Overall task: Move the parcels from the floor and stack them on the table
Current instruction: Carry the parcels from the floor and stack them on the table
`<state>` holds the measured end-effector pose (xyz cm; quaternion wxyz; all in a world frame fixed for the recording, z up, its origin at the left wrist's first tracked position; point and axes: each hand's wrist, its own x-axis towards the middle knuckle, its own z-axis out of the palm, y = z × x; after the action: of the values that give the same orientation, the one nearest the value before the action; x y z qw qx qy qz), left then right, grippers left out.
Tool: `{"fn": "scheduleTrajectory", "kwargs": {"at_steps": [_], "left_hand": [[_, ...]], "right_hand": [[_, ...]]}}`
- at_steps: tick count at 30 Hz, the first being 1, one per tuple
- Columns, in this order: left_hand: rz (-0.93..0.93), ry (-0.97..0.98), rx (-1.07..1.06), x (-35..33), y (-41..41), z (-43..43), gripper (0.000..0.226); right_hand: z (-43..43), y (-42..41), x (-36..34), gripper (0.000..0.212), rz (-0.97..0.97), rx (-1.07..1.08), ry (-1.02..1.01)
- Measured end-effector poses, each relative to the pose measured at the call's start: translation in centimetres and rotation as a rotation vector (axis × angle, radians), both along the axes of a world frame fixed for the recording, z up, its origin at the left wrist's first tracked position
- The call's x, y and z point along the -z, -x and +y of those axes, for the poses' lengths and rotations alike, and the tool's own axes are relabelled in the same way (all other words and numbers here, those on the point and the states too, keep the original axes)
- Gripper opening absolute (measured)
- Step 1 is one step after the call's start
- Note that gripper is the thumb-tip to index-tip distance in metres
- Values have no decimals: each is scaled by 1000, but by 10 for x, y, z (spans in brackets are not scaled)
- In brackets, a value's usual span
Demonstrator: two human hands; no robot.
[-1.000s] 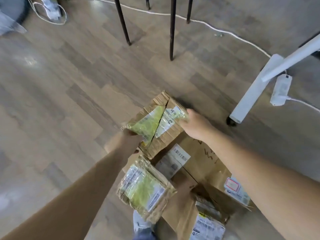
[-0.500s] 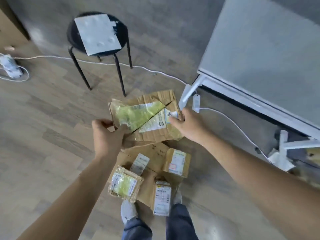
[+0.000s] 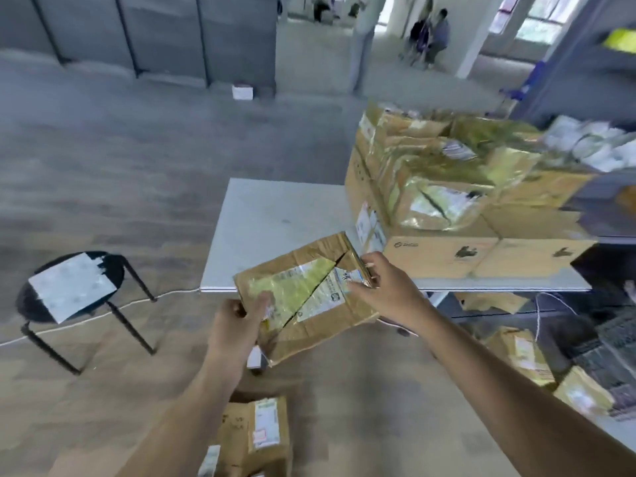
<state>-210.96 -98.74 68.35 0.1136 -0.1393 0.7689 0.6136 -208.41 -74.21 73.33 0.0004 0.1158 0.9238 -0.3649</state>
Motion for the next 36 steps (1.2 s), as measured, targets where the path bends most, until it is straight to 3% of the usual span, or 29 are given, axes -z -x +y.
{"fn": "scheduleTrajectory", "kwargs": {"at_steps": [7,15,30,32,36], "left_hand": [[150,69,76,-56,-51,164,30],[267,91,201,-100,-116,321,27],[425,167,410,-115,-75,469,20],[422,176,470,-112,-59,482,18],[440,231,548,-111,-12,505,18]], "right_hand": [[161,-86,-32,30,118,82,62],[313,-165,-65,31,124,185,75],[453,-154,-81,32,190,393,54],[472,-139,-79,39,183,413,72],[503,-102,-79,79,176,300,71]]}}
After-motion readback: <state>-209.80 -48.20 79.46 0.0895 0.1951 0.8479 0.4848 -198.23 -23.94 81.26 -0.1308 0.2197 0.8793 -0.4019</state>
